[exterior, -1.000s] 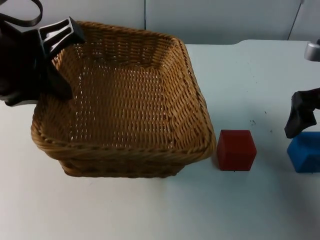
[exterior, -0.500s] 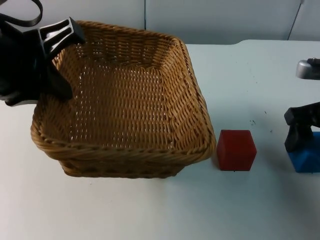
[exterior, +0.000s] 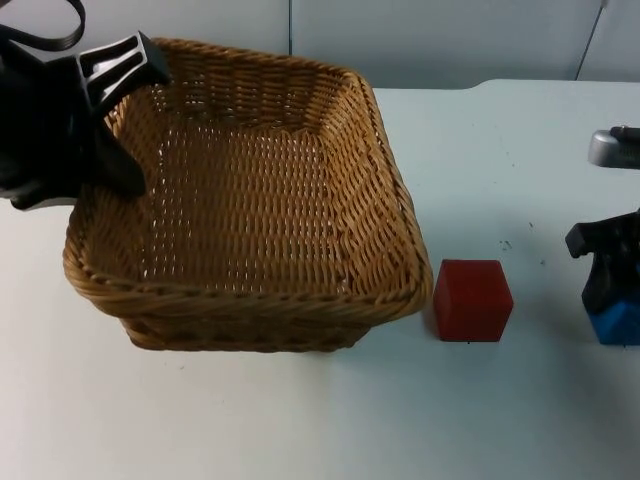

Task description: Pick up the basket with the left hand and place the blue cube into the basket with the right hand.

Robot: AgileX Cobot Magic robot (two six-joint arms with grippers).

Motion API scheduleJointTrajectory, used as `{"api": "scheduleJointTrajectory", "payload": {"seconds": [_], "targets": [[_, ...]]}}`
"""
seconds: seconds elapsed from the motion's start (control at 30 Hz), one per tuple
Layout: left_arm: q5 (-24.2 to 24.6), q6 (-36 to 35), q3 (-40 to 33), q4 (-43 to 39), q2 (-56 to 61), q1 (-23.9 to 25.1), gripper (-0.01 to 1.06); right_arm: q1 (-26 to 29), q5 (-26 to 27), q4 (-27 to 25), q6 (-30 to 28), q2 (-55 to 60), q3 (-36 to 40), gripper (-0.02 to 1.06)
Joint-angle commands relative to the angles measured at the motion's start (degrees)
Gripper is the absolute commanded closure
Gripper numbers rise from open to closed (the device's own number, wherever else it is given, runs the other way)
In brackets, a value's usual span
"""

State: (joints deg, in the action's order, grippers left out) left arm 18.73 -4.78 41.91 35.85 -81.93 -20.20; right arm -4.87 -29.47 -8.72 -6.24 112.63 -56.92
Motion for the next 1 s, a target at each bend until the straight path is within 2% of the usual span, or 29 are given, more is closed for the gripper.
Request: {"api": "scheduleJointTrajectory", "payload": {"seconds": [0.0,0.1,0.2,0.23,0.33,0.47,0.53,0.6,0.7,0.73,0.77,0.9,0.97], "targets": [[-1.67,-0.19,-0.05,1.24,0.77,0.02,1.05,-0.26,-0.61,-0.26,-0.16,-1.76,0.09,1.05],[-1.61,-0.19,-0.05,1.36,0.77,0.02,1.05,-0.26,-1.72,-0.26,-0.16,-4.41,-0.2,1.05],[-1.7,-0.19,-0.05,1.87,0.77,0.02,1.05,-0.26,-7.58,-0.39,-0.16,-10.83,-3.54,1.05],[-1.7,-0.19,-0.05,1.87,0.77,0.02,1.05,-0.26,-7.58,-0.39,-0.16,-10.83,-3.54,1.05],[-1.7,-0.19,-0.05,1.97,0.77,0.02,1.05,-0.36,-11.88,-2.23,-0.79,-17.36,-6.98,1.05],[-1.7,-0.19,-0.05,2.1,0.77,0.02,1.05,-2.02,-13.23,-3.42,-2.1,-23.65,-10.24,1.05],[-1.7,-0.19,-0.05,2.21,0.77,0.02,1.05,-5.41,-13.23,-3.42,-2.33,-27.79,-12.88,1.05],[-1.7,-0.19,-0.05,2.21,0.77,0.02,1.05,-6.32,-13.23,-3.42,-2.32,-28.15,-13.5,1.05],[-1.7,-0.19,-0.05,2.49,0.77,0.02,1.05,-13.31,-12.42,-3.42,-2.32,-29.43,-17.53,1.05],[-1.7,-0.19,-0.05,2.49,0.77,0.02,1.05,-13.31,-12.42,-3.42,-2.32,-29.43,-17.53,1.05],[-1.7,-0.19,-0.05,2.49,0.77,0.02,1.05,-15.51,-11.76,-3.42,-2.84,-29.07,-18.49,1.05],[-1.7,-0.19,-0.05,2.48,0.77,0.02,1.05,-23.4,-4.71,-3.42,-2.82,-27.15,-19.34,1.05],[-1.7,-0.05,-0.05,2.48,0.77,0.02,1.05,-24.88,-3.24,-3.49,-2.82,-26.34,-19.34,1.05]]}}
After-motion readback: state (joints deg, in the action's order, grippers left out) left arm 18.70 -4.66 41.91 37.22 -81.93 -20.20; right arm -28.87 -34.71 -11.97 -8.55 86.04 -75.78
